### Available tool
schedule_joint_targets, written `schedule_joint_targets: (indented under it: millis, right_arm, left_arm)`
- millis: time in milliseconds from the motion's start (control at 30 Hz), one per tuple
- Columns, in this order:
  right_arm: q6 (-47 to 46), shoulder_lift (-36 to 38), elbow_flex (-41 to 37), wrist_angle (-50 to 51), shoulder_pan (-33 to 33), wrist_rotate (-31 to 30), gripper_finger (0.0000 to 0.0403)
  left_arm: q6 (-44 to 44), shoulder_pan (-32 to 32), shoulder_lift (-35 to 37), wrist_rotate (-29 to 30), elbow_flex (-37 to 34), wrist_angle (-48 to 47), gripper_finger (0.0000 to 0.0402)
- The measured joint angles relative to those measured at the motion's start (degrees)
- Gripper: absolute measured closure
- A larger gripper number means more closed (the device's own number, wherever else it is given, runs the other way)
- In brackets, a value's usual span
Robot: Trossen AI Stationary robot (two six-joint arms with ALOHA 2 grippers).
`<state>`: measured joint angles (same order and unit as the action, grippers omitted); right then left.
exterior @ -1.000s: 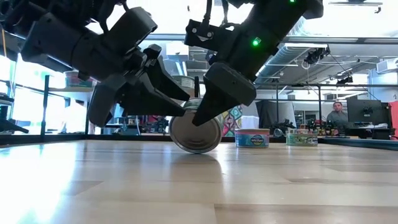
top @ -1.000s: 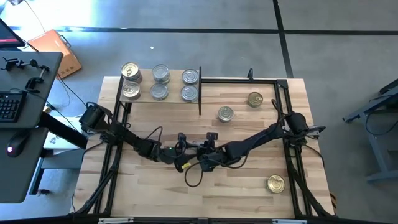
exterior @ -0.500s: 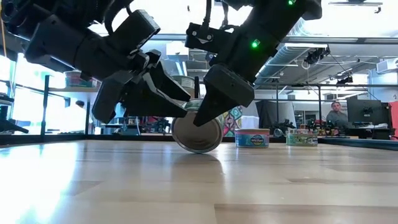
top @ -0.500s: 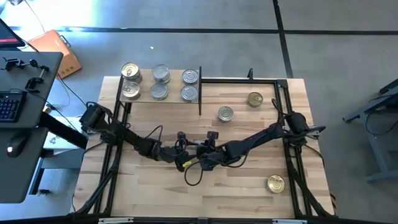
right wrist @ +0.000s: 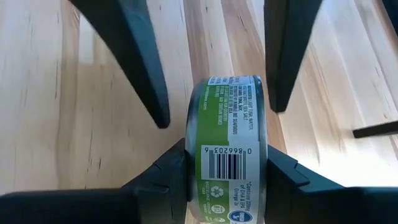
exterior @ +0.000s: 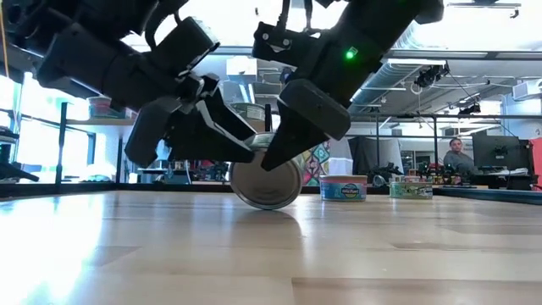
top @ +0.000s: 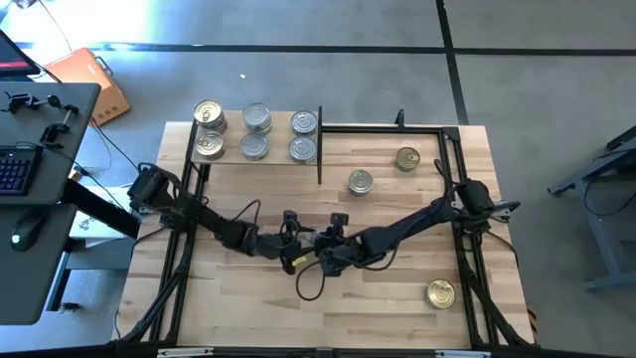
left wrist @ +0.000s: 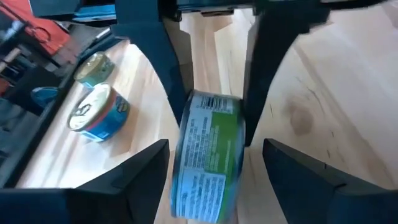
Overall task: Stack canned seafood by type on shelf
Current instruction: Stack the green white tuna can on top of the other green white tuna can on the shelf
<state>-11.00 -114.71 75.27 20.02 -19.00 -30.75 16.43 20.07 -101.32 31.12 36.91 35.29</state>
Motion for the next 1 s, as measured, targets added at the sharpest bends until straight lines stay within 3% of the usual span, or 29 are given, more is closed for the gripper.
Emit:
schedule_joint_targets:
  millis: [133, 333, 467, 567, 700, 833, 1000]
  right_arm:
    - [1.9, -0.1, -0.1, -2.1, 0.0, 0.5, 0.0276]
    - [2.6, -0.1, -0.1, -2.3, 0.0, 0.6, 0.0242]
    - [1.6, 1.1, -0.2, 2.7, -0.1, 2.3, 0.0207]
    - [-1.1, 4.0, -0.2, 7.1, -1.3, 2.4, 0.0198]
    - [-2.3, 7.4, -5.2, 6.7, -5.0, -6.6, 0.0199]
    - [-3.0, 10.1, -13.7, -3.4, -9.1, -14.1, 0.0200]
    - [0.6, 9.8, -24.6, -29.4, -10.1, -12.7, 0.0200]
  left_arm:
    - [-2.5, -1.5, -0.2, -2.7, 0.0, 0.1, 0.0185]
    - [-2.6, -2.5, -0.3, -9.5, 0.1, 0.2, 0.0286]
    - [-0.9, -1.7, -0.3, -9.6, 0.1, -0.2, 0.0286]
    - [0.7, -0.3, 0.4, -6.3, -0.4, -0.8, 0.0286]
    - [1.7, 0.9, 4.2, -5.6, -3.1, -1.5, 0.0286]
    - [2.4, 1.6, 9.5, -9.3, -8.2, 6.7, 0.0286]
    - [4.8, 1.6, 14.0, -20.8, -15.3, 25.4, 0.0286]
